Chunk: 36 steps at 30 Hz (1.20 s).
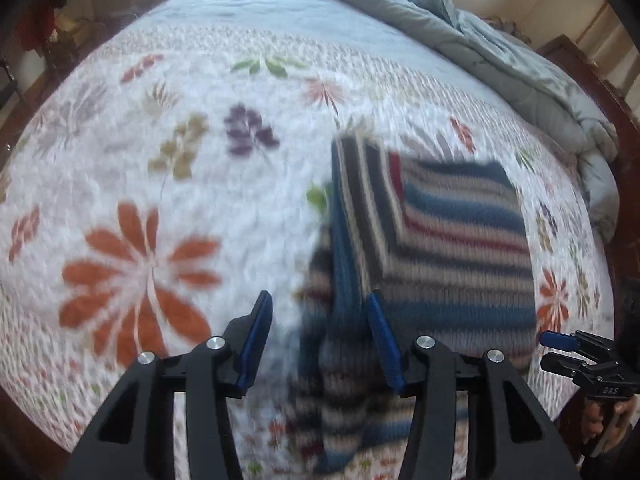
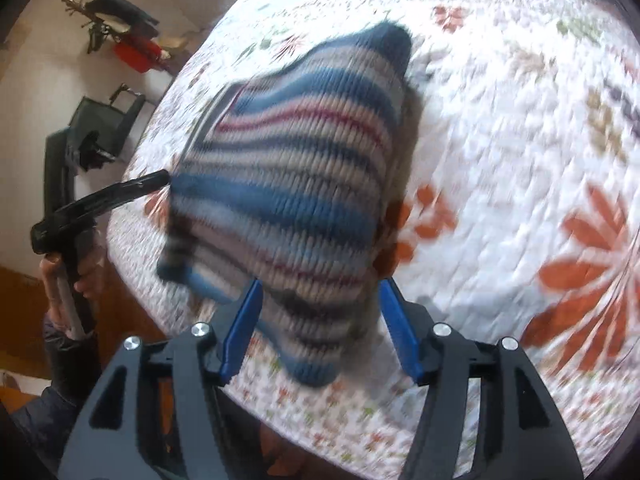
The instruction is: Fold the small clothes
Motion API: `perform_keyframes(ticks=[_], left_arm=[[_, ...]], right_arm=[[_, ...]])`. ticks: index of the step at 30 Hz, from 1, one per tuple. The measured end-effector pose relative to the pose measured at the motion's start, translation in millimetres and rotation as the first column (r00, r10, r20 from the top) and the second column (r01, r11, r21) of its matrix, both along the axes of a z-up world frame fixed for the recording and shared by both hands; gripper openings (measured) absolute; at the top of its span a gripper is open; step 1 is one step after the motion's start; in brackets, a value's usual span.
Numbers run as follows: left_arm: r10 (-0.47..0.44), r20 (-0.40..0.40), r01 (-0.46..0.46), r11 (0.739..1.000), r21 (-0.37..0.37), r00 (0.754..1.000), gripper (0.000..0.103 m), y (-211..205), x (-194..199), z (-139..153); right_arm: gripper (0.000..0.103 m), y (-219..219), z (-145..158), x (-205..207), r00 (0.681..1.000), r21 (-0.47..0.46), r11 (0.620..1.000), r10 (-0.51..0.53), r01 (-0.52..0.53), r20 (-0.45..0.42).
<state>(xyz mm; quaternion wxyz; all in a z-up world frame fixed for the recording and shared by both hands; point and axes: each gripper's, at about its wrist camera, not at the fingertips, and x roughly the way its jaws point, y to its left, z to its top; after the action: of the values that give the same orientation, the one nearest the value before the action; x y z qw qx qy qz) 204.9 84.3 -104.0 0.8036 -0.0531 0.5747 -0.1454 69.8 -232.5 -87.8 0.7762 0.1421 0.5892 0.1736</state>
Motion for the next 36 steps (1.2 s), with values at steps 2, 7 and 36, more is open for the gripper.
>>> perform_keyframes(ticks=[2, 7, 36], left_arm=[[0.006, -0.033, -0.007, 1.0, -0.027, 0.999, 0.05, -4.8, 24.7, -4.4], [-0.01, -0.047, 0.014, 0.997, 0.08, 0.999, 0.05, -34.5, 68.5, -23.8], [-0.059, -0.034, 0.062, 0.993, 0.096, 0.998, 0.035, -60.6, 98.8, -44.1]], right_arm=[[0.062, -6.7, 3.5, 24.5, 1.0, -0.035, 0.999, -0.01, 0.01, 0.007], [0.067, -17.1, 0.1, 85.1, 0.998, -0.132, 0.989, -0.063, 0.06, -0.021], [0.061, 6.1, -28.8, 155.4, 0.996, -0.086, 0.993, -0.083, 0.079, -0.039]])
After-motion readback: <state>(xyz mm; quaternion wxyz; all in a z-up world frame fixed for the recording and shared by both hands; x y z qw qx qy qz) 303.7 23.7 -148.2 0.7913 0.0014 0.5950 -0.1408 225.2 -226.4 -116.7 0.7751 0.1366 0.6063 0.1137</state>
